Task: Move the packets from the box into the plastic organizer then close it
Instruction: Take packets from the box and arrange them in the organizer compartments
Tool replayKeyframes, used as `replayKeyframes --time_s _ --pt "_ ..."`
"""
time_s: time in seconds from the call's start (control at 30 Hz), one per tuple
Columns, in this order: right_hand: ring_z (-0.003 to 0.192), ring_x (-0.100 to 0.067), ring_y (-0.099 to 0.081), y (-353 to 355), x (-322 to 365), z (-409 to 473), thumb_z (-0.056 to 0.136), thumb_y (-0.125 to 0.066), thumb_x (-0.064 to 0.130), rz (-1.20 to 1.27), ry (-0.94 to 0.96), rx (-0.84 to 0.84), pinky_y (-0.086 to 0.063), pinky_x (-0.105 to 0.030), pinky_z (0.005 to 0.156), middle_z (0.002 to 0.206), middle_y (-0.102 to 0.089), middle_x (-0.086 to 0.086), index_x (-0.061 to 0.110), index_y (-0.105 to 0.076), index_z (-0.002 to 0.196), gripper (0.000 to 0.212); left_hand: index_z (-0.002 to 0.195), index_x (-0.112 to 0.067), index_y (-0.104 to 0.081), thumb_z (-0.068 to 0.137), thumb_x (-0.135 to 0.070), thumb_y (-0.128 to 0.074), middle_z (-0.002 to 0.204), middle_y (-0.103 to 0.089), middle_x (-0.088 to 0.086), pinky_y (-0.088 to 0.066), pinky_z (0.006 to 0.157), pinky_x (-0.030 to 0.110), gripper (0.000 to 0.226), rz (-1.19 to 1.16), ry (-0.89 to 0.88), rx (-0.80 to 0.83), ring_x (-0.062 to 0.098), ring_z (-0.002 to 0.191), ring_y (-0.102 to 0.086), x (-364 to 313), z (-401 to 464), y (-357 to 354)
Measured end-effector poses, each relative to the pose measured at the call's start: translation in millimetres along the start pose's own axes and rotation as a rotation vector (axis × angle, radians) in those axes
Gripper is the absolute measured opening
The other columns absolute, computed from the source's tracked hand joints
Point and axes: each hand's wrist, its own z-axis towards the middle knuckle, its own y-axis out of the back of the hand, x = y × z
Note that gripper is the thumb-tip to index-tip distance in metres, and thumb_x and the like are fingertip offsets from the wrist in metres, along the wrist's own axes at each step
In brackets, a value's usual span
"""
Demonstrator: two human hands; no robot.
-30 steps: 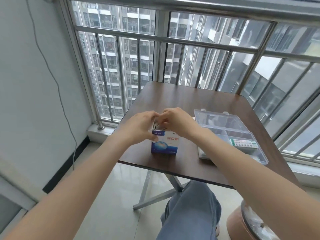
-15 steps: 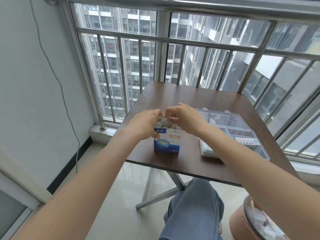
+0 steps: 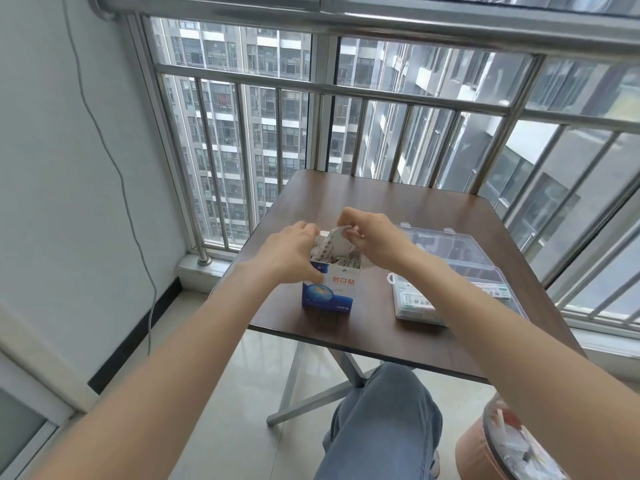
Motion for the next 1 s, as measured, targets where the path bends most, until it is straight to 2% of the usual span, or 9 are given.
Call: replayKeyframes --time_s 0.1,0.23,0.5,0.57,0.63,0.7,0.77,0.87,1.0 --pt "0.089 -0.02 -0.059 -2.1 -0.4 0.0 0.095 -0.049 0.007 -0.032 0.034 0.035 -0.055 -0.031 0.065 0.109 -0.063 -0.01 0.014 -0.059 0.112 0.021 0.143 -0.018 -0.032 0.069 -0.041 -0.079 0.144 -0.039 -0.001 -0.037 0.101 0.035 0.091 -0.021 -0.022 -0.002 0.019 0.129 -0.039 -1.8 -0.9 -0.5" --pt "0.097 -0.023 -0.061 -4.7 -4.2 3.0 0.091 -0.057 0.007 -0.111 0.1 0.055 -0.049 -0.027 0.071 0.111 -0.064 -0.01 0.012 -0.067 0.11 0.022 0.139 -0.021 -0.042 0.071 -0.038 -0.079 0.135 -0.049 0.0 -0.041 0.099 0.037 0.08 -0.018 -0.014 0.002 0.02 0.123 -0.045 -1.8 1.6 1.3" --pt "0.081 -0.012 -0.053 5.1 -8.8 -3.0 0.09 -0.059 0.005 0.056 0.068 -0.284 -0.041 -0.018 0.067 0.098 -0.069 -0.011 0.004 -0.07 0.099 0.015 0.137 -0.026 -0.043 0.069 -0.041 -0.079 0.13 -0.052 0.0 -0.036 0.099 0.036 0.078 0.03 -0.002 0.018 0.02 0.12 -0.046 3.3 6.3 5.5" --pt "0.079 -0.012 -0.055 7.1 -12.0 -3.3 0.089 -0.061 0.006 0.108 0.041 -0.321 -0.04 -0.011 0.063 0.096 -0.07 -0.01 0.006 -0.072 0.098 0.014 0.147 -0.022 -0.028 0.07 -0.045 -0.076 0.146 -0.038 0.003 -0.016 0.114 0.041 0.094 0.033 -0.012 0.043 0.021 0.138 -0.027 1.6 5.6 6.2" --pt "0.076 -0.014 -0.06 9.4 -15.1 -4.8 0.088 -0.062 0.006 0.18 0.019 -0.347 -0.046 -0.009 0.063 0.094 -0.071 -0.009 0.008 -0.072 0.097 0.014 0.151 -0.018 -0.013 0.075 -0.045 -0.073 0.157 -0.017 0.004 0.003 0.116 0.039 0.1 -0.093 -0.064 0.044 0.019 0.146 -0.002 -6.9 2.4 8.5" --pt "0.075 -0.019 -0.065 12.4 -17.8 -7.6 0.087 -0.063 0.005 0.25 0.012 -0.375 -0.055 -0.023 0.069 0.089 -0.071 -0.007 0.008 -0.072 0.096 0.013 0.151 -0.019 -0.011 0.083 -0.038 -0.068 0.159 -0.007 0.005 0.0 0.115 0.033 0.091 -0.243 -0.112 0.008 0.017 0.146 0.004 -19.2 0.1 10.7" --pt "0.078 -0.022 -0.066 14.3 -17.8 -9.5 0.085 -0.064 0.003 0.3 0.013 -0.417 -0.057 -0.033 0.073 0.086 -0.07 -0.004 0.008 -0.072 0.095 0.013 0.151 -0.019 -0.012 0.088 -0.035 -0.062 0.159 -0.008 0.008 -0.009 0.114 0.031 0.082 -0.29 -0.111 -0.045 0.017 0.146 -0.005 -26.4 2.4 10.2" --pt "0.078 -0.022 -0.064 18.7 -16.4 -10.4 0.085 -0.065 0.003 0.362 -0.004 -0.483 -0.057 -0.039 0.073 0.084 -0.067 0.0 0.006 -0.073 0.096 0.014 0.148 -0.014 -0.023 0.092 -0.027 -0.059 0.152 -0.03 0.008 -0.025 0.107 0.028 0.068 -0.327 -0.089 -0.132 0.02 0.139 -0.028 -31.5 10.4 7.9" --pt "0.08 -0.032 -0.066 29.5 -17.4 -17.5 0.083 -0.067 0.001 0.472 0.023 -0.5 -0.058 -0.04 0.072 0.084 -0.07 -0.009 0.012 -0.073 0.095 0.017 0.127 -0.01 -0.051 0.095 -0.019 -0.054 0.112 -0.062 0.007 -0.036 0.073 0.02 0.033 -0.354 -0.174 -0.329 0.021 0.1 -0.057 -41.0 11.5 13.4"
